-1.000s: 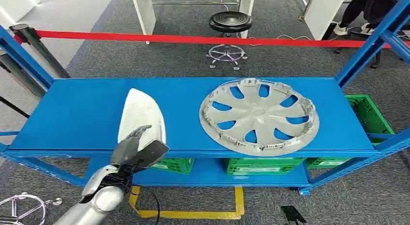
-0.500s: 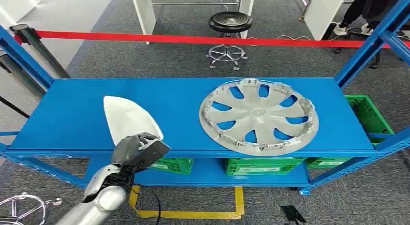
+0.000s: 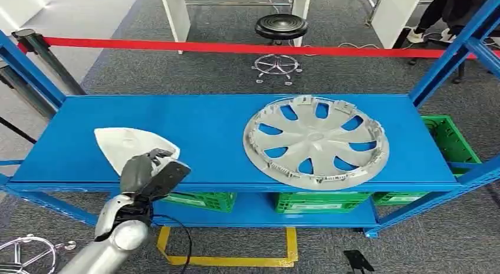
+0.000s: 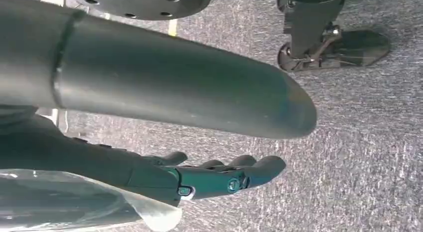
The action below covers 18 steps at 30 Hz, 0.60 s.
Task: Take the parts from the cabinet and place them on the table.
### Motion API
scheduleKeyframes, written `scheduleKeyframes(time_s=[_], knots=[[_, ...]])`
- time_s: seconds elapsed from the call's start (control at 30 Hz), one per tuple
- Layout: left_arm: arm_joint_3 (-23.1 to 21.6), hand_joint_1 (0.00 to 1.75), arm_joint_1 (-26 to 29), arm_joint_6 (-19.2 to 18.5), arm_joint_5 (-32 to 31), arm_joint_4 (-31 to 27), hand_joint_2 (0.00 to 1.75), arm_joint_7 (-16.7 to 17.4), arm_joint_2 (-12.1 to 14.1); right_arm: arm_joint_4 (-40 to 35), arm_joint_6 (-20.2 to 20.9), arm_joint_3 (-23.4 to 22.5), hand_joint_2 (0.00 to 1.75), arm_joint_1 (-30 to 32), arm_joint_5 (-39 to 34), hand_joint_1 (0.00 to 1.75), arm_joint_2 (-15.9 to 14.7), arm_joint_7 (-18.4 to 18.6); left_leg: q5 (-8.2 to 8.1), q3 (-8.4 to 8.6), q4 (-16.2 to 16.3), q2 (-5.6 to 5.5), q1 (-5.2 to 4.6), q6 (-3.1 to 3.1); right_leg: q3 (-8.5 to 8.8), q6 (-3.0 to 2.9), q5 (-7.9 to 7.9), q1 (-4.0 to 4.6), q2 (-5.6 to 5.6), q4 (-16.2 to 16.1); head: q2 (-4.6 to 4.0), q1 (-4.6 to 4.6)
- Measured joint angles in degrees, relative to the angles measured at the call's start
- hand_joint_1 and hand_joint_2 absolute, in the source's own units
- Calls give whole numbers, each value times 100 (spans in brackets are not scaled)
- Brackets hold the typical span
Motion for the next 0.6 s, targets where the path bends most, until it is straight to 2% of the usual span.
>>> scheduleKeyframes(time_s=[0.07, 0.1, 0.2, 0.3, 0.37, 0.47, 0.6], knots=[[9, 175, -4, 41, -26, -89, 175, -26, 22, 0, -9, 0, 0, 4, -2, 0, 0, -9, 0, 0, 0, 0, 0, 0, 0, 0, 0, 0, 0, 0, 0, 2], [11, 175, 1, 210, -117, -116, 175, -98, 26, 0, -24, 0, 0, 6, -13, 0, -2, -17, 0, -1, 0, 0, 0, 0, -1, 0, 0, 0, 1, 0, 0, 0], [15, 175, 5, 1043, -505, -451, 175, -341, 94, 0, -79, -18, 0, 36, -79, 0, -4, -92, 0, -2, 0, 0, 0, 0, -2, 0, 0, 0, 2, 0, 0, 2], [68, 175, -1, 1460, -815, -999, 175, -448, 230, 0, -118, -66, 0, 83, -138, 0, -9, -162, -1, -3, 0, 0, 0, 0, -1, 0, 0, 0, 0, 0, 0, 0], [118, 175, 8, 1556, -931, -1266, 175, -571, 271, 0, -133, -98, 0, 102, -164, 0, -9, -197, -1, -3, 0, 0, 0, 0, -1, 0, -1, 0, 0, 0, 0, 0], [362, 175, 144, 1584, -1049, -1811, 175, -1232, 247, 0, -155, -153, 0, 133, -197, 0, -11, -240, -1, -3, 0, 1, 0, 0, -3, 0, -1, 0, 5, 0, 0, 2], [601, 175, 222, 1606, -1056, -2159, 175, -1385, 210, 0, -157, -184, 0, 162, -203, 0, -11, -247, 0, -2, 0, 1, 0, 0, -1, 0, 0, 0, 0, 0, 0, 0]])
